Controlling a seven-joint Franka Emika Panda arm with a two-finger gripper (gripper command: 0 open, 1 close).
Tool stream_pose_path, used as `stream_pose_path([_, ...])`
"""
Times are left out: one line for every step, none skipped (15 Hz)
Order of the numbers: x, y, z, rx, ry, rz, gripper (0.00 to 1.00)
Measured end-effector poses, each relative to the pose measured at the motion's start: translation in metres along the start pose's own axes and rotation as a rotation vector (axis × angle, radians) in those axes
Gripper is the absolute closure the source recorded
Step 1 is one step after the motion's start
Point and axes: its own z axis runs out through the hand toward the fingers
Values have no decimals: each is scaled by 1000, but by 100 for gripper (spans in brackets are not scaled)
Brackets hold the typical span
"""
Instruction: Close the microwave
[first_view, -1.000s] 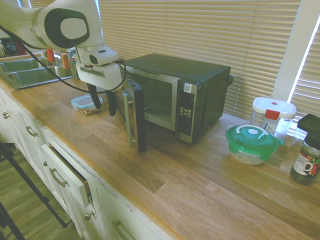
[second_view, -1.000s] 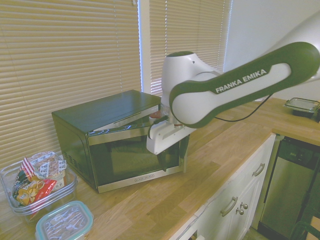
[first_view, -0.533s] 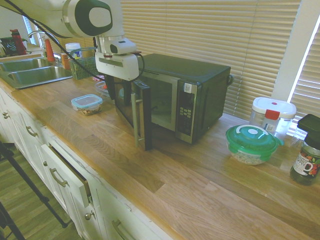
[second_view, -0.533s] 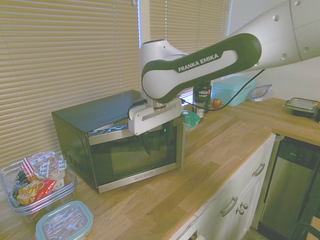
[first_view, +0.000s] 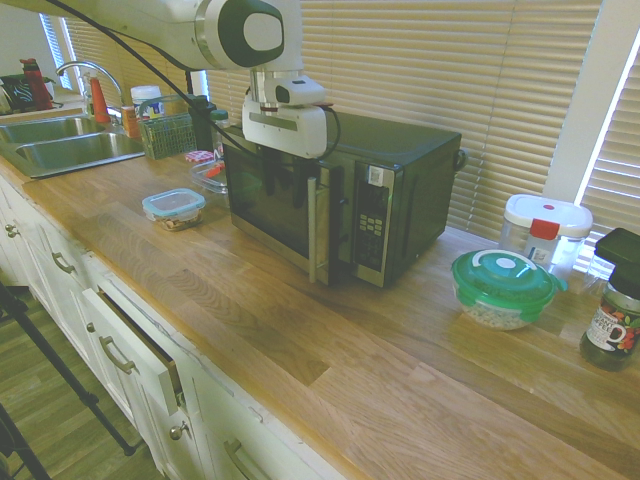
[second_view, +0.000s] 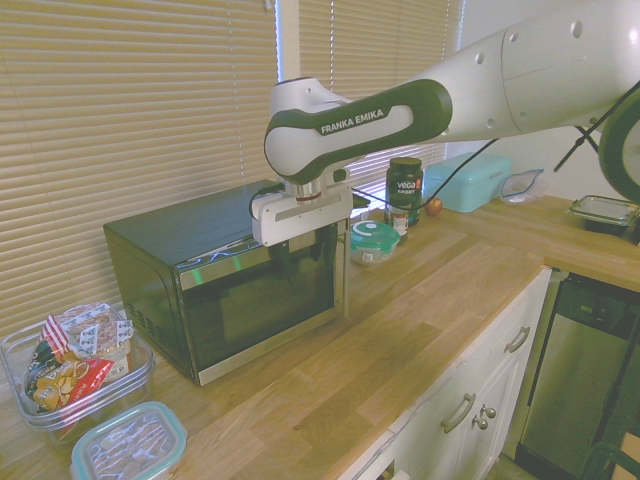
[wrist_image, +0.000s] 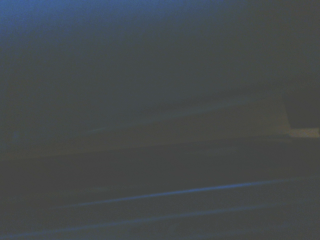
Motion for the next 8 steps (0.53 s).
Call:
stream_pose_path([6,-3,-1,4,-2,-6,0])
stream_pose_path([9,-5,-1,-3,-11,-20,0])
stream_pose_path([12,-5,-2,-8,-16,-30,0])
stream_pose_path([13,-6,-3,-10,-19,-37,0])
stream_pose_path([14,-7,-4,-10,-20,-44,0])
stream_pose_path([14,-8,-6,-5,-18,-52,0])
stream_pose_path([14,-10,-9,2,-17,-54,0])
stream_pose_path([16,-13,-11,15,-17,-52,0])
